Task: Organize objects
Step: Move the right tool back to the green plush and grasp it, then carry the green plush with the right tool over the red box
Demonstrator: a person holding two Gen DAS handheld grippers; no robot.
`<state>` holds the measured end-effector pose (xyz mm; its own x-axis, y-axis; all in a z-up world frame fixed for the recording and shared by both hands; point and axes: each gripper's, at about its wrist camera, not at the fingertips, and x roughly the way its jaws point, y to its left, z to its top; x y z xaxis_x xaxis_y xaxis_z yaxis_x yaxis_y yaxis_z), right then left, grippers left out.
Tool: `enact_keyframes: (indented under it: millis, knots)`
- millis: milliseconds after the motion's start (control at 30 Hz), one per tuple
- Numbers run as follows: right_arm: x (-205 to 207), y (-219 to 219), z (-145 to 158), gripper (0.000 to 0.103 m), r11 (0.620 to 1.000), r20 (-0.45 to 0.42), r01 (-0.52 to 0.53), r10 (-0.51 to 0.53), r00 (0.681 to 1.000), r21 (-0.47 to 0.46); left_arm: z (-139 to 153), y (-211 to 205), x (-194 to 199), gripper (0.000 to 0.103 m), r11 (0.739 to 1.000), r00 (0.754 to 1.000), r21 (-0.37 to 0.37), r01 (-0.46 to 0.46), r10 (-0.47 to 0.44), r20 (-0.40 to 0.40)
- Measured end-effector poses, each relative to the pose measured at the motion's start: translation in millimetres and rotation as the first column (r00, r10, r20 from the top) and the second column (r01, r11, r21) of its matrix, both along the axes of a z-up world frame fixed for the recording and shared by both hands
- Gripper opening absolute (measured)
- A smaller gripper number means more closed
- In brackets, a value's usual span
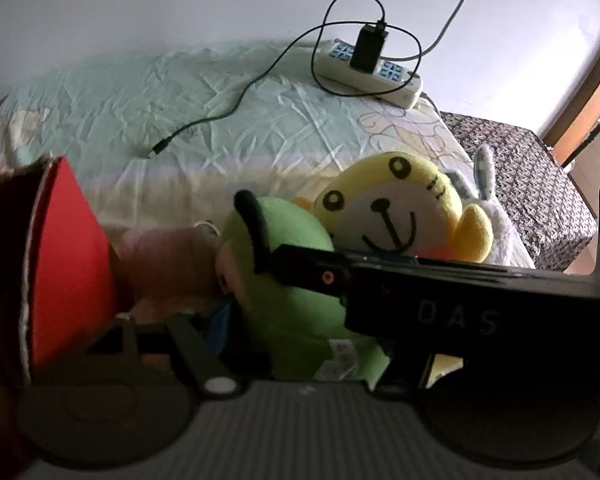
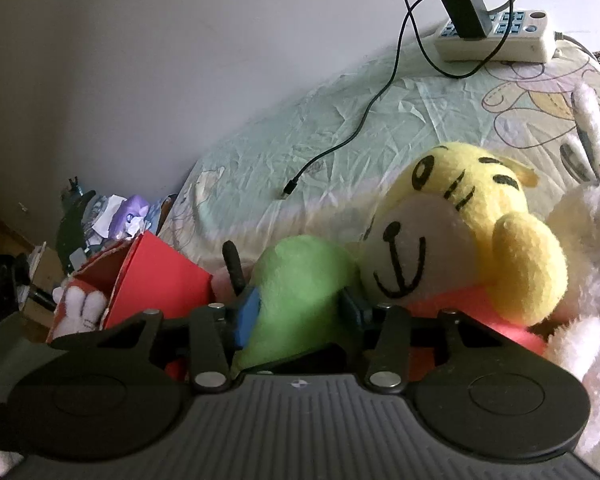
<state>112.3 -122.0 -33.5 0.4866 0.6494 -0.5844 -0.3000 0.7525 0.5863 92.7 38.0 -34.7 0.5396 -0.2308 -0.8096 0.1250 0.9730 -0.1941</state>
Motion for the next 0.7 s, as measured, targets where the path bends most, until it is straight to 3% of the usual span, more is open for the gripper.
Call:
enact_keyframes:
  millis: [367,700]
  knots:
    - [-35,-12,32,0.047,0.997,0.011,0.030,-0.031,0.999,0.067,35,-2,-39,0.067,0.998,0.994,-0.014,0.054,-0.052,0.093]
    - [-83,-16,62,0.048,0.992,0.095,0.066,-0.076,0.993,0.104,68,-7,-90,0.067,0.995,0.973,-0.001,0.099,-0.096,0.209]
